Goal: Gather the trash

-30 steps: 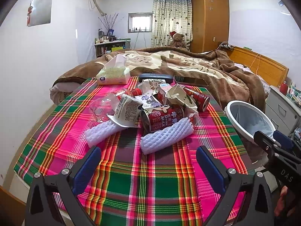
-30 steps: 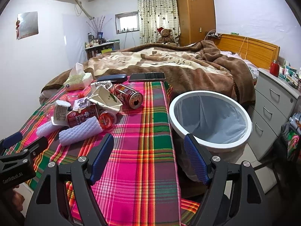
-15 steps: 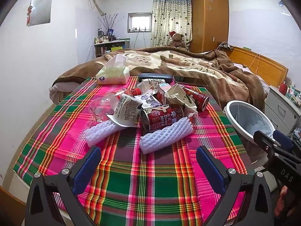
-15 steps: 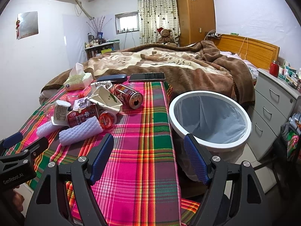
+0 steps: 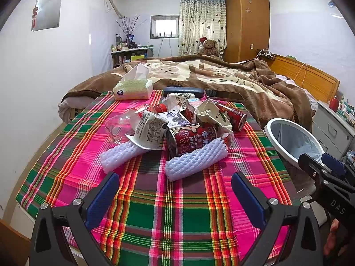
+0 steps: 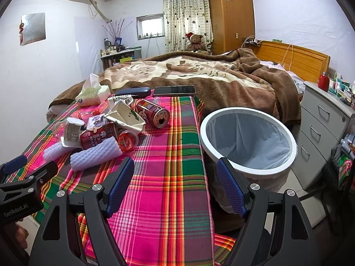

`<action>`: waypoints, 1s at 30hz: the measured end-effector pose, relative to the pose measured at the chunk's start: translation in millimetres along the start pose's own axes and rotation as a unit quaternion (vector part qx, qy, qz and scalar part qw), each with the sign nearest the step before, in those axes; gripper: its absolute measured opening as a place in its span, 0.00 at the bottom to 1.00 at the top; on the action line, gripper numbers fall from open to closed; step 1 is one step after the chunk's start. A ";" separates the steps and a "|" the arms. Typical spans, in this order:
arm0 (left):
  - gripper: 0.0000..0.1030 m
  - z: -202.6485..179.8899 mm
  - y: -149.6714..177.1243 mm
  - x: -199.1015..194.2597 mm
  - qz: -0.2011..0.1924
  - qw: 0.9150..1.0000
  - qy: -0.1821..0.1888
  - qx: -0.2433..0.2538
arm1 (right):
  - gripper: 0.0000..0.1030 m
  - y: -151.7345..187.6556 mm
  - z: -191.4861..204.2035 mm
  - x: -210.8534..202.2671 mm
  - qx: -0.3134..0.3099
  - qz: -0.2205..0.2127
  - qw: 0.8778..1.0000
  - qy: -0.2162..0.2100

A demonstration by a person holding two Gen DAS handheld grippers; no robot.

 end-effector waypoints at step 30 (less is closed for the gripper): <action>0.99 2.1 -0.1 -0.3 -0.001 1.000 0.001 0.001 | 0.76 -1.8 -1.4 2.2 0.002 0.003 1.000 -0.005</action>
Point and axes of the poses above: each gripper's, at about its wrist camera, not at the fingertips, and x roughly the way its jaws point, z to its left, y to its underside, the point moved 6 cm from there along x, roughly the way its jaws point
